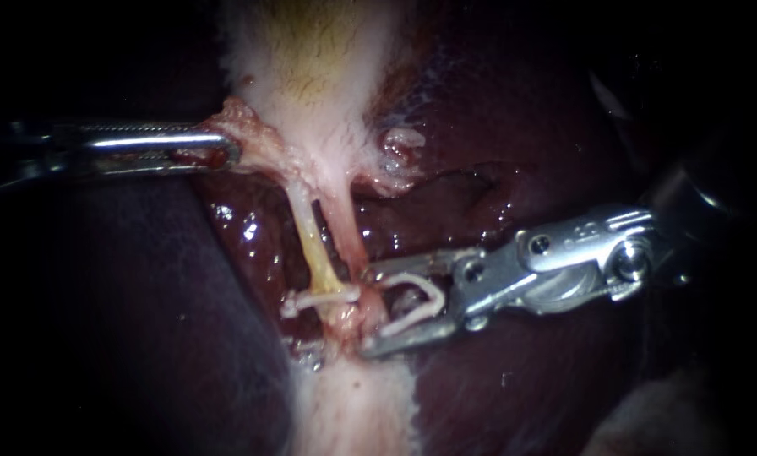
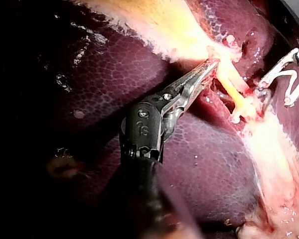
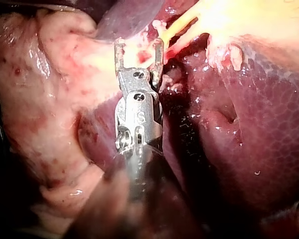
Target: Clipping second clip left tube
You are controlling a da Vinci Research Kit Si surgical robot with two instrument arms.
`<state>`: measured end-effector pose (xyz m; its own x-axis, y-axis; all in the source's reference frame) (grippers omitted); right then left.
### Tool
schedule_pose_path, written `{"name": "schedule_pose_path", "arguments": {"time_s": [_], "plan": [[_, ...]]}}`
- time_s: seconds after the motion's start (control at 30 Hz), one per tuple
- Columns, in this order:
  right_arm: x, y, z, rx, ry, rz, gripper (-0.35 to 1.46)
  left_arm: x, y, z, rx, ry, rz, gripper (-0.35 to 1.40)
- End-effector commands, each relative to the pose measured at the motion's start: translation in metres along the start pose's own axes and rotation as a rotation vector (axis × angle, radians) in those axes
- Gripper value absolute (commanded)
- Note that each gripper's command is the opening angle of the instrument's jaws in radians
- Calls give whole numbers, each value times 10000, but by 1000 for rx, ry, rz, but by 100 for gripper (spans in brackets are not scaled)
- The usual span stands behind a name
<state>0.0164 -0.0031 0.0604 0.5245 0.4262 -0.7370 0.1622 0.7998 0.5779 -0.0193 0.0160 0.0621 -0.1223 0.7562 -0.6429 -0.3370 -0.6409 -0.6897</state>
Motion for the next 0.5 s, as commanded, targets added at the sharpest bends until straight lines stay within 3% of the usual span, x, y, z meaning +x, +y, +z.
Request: {"name": "schedule_pose_path", "arguments": {"time_s": [0.03,0.2,0.5], "plan": [[1,1,3,1,0,6,50,0,0,0,0,0,0,-35],[-3,7,15,-4,0,15,50,-1,0,0,1,0,0,-35],[-27,26,33,-16,-4,23,50,-1,0,0,1,0,1,-35]]}}
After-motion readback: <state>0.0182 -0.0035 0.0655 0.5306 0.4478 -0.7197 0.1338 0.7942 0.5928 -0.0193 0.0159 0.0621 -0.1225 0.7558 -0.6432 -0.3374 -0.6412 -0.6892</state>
